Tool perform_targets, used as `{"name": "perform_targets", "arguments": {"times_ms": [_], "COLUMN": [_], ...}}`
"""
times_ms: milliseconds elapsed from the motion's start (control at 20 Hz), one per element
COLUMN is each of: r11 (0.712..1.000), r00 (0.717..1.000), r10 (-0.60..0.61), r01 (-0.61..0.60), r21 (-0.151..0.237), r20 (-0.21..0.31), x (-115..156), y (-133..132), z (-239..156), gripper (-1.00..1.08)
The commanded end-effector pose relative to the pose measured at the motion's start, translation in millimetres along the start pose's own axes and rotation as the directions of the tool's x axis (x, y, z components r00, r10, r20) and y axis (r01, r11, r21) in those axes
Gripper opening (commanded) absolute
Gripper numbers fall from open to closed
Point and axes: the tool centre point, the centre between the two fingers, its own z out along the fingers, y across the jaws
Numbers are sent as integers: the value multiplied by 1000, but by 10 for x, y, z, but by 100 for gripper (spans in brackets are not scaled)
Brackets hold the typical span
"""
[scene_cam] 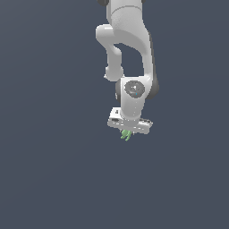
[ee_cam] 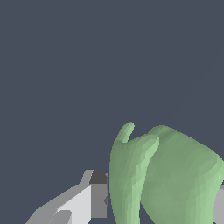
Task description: Pick up the object and move it to a goal position.
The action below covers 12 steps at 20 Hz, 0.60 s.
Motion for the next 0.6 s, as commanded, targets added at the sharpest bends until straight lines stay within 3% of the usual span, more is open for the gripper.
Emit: {"name": "perform_targets", "arguments": {"times_ms": [0,550], "r11": [1000,1000], "r00": [1000,1000], "r10": [1,1], "r01": [-1,-1], "r21": [0,1], "r20": [-1,0], "x": [41,283], "y": [93,667], "z": [-178,-1290], "gripper": [-100,-100]}}
